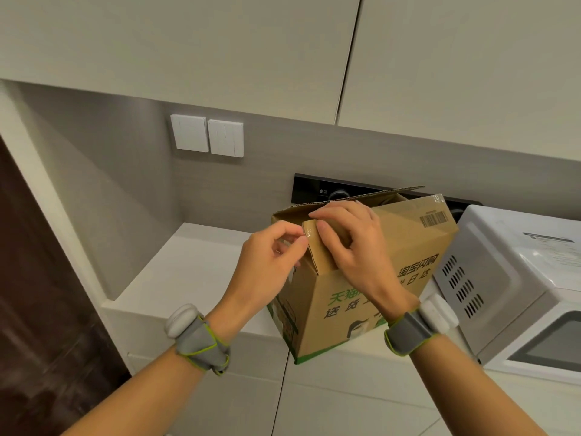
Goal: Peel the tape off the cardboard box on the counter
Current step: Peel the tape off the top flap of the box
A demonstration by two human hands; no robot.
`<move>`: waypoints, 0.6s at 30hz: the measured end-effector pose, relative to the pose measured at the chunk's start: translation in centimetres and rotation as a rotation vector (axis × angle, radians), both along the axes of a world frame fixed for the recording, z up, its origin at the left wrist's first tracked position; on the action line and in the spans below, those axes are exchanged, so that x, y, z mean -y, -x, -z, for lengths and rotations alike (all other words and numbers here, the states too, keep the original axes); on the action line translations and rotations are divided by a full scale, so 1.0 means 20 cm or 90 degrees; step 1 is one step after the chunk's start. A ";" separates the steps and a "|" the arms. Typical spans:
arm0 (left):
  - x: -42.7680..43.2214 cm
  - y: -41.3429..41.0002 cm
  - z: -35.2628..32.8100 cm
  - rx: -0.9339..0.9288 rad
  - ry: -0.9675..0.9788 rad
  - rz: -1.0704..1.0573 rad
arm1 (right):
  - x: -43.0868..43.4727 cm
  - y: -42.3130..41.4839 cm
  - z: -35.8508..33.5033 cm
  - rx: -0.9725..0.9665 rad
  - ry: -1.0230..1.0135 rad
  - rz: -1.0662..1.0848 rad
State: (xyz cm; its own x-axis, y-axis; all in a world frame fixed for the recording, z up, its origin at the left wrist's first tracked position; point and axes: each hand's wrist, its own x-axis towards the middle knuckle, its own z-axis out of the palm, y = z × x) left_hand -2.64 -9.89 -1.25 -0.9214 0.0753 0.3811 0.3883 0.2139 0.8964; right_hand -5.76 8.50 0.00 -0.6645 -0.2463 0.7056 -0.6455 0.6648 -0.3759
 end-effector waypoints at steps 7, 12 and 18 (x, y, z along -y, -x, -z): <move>-0.02 0.00 -0.02 0.049 -0.054 0.027 | -0.01 -0.03 0.02 -0.018 0.002 -0.017; -0.03 0.02 -0.03 0.064 -0.065 0.012 | -0.02 -0.06 0.04 -0.016 0.007 -0.038; -0.02 0.02 -0.03 0.000 0.034 -0.058 | -0.03 -0.06 0.06 -0.020 -0.021 -0.033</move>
State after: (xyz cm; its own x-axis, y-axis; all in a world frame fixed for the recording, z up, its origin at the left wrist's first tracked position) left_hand -3.00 -9.49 -0.63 -0.9252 0.0109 0.3794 0.3653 0.2966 0.8824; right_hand -4.66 9.08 -1.13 -0.6281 -0.3038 0.7164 -0.6909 0.6413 -0.3338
